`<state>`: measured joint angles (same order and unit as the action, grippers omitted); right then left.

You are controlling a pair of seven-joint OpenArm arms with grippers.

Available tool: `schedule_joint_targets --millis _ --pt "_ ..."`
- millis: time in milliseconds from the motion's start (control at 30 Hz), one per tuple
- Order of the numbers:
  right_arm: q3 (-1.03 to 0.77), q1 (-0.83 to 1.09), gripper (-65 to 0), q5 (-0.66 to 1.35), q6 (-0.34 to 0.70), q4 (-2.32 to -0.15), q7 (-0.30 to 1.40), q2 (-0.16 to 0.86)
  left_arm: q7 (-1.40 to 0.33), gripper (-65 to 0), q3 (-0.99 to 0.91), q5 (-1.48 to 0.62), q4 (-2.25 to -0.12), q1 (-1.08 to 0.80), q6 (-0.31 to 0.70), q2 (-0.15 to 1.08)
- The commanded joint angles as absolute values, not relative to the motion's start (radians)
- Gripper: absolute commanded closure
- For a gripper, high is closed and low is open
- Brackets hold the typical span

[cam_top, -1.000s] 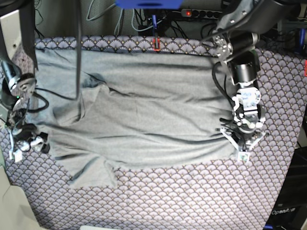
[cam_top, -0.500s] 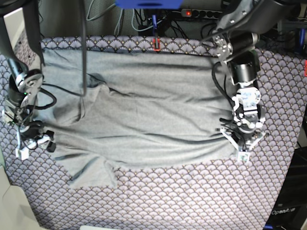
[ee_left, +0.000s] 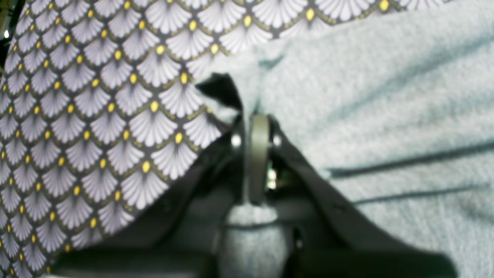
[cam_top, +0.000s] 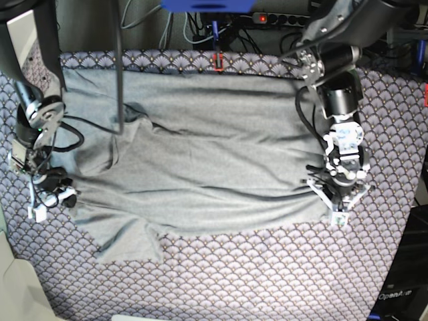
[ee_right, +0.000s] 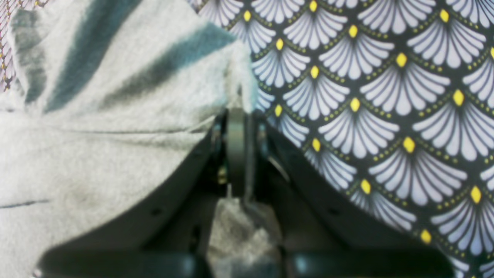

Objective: Fold the T-shirt properly
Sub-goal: 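Hold the hem edges firmly with both grippers, lifting slightly, then lift the hem with both grippers and fold it toward the collar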

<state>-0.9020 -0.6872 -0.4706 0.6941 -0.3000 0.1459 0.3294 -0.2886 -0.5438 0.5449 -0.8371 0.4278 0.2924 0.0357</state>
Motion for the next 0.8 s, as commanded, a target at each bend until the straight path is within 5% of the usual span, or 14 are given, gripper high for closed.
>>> schedule_joint_targets --millis 0,433,767 --pt "-0.9 -0.713 0.0 -0.472 0.698 -0.308 0.15 0.341 -0.274 0.0 -0.541 0.541 -0.857 0.458 0.286 0.041" --pt "-0.9 -0.634 0.0 -0.472 0.698 -0.512 0.157 0.329 -0.282 0.0 -0.538 0.549 -1.115 0.38 0.297 -0.041" --pt "-0.883 -0.479 0.0 -0.472 0.698 -0.931 0.157 0.163 -0.282 0.0 -0.545 0.542 -1.158 0.311 0.297 -0.044"
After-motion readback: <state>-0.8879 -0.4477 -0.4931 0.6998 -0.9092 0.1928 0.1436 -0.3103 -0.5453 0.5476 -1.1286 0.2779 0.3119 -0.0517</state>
